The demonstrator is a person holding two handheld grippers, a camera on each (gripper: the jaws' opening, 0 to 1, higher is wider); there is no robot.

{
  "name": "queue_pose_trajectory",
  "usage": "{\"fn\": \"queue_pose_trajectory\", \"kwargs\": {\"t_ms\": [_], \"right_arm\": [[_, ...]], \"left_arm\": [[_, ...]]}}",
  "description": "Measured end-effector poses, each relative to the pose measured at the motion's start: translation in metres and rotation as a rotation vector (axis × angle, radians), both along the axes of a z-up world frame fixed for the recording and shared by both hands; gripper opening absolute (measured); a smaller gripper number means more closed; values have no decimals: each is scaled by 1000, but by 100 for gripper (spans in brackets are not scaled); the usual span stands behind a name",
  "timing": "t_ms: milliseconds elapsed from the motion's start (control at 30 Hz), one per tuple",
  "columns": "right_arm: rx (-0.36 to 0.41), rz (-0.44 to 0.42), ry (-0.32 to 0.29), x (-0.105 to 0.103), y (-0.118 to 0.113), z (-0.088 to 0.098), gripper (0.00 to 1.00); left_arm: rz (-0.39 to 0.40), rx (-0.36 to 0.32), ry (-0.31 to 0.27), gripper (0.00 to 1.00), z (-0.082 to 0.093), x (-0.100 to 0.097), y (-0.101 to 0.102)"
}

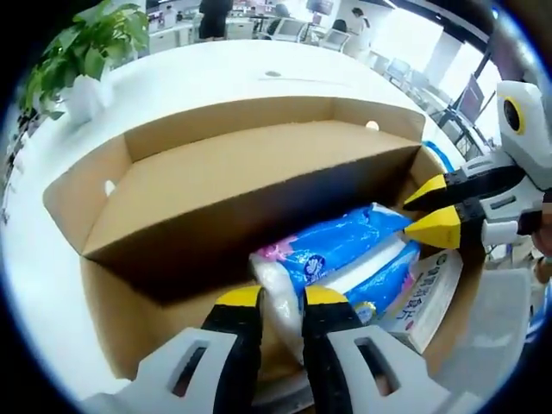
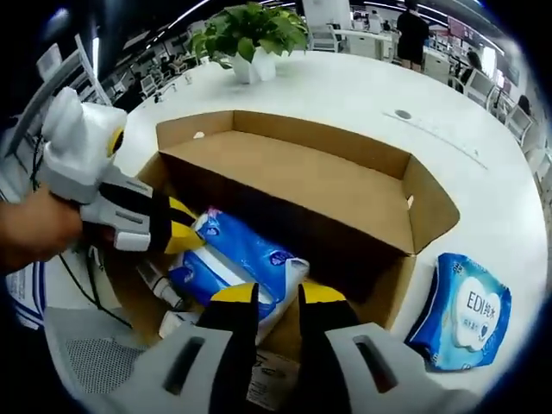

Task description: Operate the shoe box by opening the lid, removing the specified soft item, and placing it in the target area until the item is outside and the box remains undamaged.

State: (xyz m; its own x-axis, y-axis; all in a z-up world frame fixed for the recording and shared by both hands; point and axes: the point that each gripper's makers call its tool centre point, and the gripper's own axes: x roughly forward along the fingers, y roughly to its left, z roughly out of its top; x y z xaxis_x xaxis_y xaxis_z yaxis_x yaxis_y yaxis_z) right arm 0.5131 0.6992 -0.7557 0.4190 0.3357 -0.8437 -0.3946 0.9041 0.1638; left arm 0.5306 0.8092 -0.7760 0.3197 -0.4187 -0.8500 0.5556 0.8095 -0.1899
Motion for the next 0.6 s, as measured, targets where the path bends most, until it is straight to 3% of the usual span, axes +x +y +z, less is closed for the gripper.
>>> {"fn": "queue_pose_trajectory", "kwargs": {"t_ms": [200, 333, 600], "right_arm": [[-8, -15, 38, -2, -2, -8, 17], [-7, -12, 63, -3, 2, -12, 10], [-47, 5, 87, -7, 1, -19, 11]], "left_arm": [[7, -9, -6, 11, 2, -2, -1], [11, -12, -3, 9, 3, -4, -1], [10, -5, -5, 6, 3, -6, -1]]}}
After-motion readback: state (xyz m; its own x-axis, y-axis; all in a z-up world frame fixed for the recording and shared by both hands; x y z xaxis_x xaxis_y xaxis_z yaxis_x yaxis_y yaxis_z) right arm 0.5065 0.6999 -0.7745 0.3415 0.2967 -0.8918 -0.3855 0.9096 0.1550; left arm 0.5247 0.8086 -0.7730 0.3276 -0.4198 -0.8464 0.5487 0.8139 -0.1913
